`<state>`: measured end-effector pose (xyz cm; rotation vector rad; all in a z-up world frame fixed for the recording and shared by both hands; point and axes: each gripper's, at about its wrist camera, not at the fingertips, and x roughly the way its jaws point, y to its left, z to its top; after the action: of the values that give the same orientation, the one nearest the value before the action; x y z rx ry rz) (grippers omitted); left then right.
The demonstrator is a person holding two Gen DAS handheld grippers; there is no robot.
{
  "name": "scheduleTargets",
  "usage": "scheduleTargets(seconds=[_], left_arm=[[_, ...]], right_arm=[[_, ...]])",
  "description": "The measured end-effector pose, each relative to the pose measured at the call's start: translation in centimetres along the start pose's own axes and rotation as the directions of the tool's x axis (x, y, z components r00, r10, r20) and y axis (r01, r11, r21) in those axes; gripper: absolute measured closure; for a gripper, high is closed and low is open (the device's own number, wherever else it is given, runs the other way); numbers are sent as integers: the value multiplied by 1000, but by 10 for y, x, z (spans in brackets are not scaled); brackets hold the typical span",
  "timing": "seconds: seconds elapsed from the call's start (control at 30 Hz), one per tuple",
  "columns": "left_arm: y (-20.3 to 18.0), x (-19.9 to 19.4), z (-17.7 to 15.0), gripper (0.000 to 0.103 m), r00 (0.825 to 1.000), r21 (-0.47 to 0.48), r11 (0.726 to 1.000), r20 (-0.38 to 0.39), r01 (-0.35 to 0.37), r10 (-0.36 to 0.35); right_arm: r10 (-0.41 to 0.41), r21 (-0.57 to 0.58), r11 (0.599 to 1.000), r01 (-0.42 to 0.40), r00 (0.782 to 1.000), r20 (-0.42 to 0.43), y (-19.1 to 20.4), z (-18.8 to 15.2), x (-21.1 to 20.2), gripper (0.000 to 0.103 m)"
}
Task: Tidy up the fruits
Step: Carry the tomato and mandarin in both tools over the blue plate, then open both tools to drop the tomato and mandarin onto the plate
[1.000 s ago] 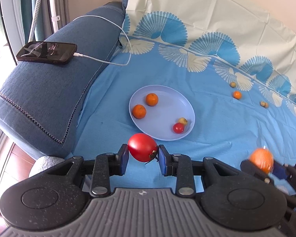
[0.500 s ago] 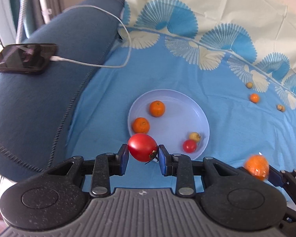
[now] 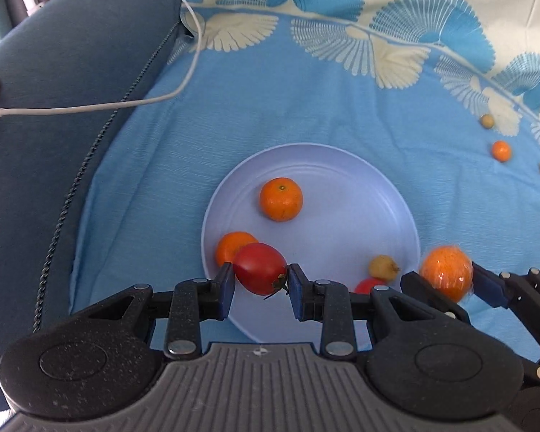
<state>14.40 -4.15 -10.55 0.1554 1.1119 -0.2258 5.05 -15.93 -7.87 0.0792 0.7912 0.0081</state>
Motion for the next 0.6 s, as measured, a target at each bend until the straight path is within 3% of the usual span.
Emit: scheduleTargets(seconds=[0.1, 0.17, 0.23, 0.27, 0.3, 0.37, 0.43, 0.6], left_arm=[[0, 15, 5, 68, 1000, 10, 1000, -13, -23, 23], [2, 20, 7, 57, 1000, 20, 1000, -12, -25, 25], [5, 18, 10, 12, 999, 22, 999, 5, -34, 34], [7, 15, 10, 4, 999, 16, 999, 25, -43, 42], [10, 10, 10, 0, 998, 6, 999, 50, -49, 49], [15, 0, 10, 0, 996, -2, 998, 67, -58, 58], [20, -12, 6, 0, 995, -16, 997, 60, -78, 79], [33, -43, -23, 0, 997, -59, 996, -11, -71, 70]], right_arm=[[-2, -19, 1000, 1, 1000, -23, -2, 2, 19, 63], [6, -24, 1000, -7, 999, -44, -3, 3, 30, 63], [17, -39, 999, -19, 998, -60, -2, 4, 40, 63], [13, -48, 999, -16, 998, -62, -2, 4, 43, 59], [18, -59, 998, -22, 997, -70, -1, 5, 47, 54], [39, -67, 997, -44, 996, -85, 0, 8, 50, 27], [28, -69, 997, -34, 997, -76, 0, 14, 45, 14], [-14, 7, 1000, 15, 998, -62, -3, 12, -1, 10]])
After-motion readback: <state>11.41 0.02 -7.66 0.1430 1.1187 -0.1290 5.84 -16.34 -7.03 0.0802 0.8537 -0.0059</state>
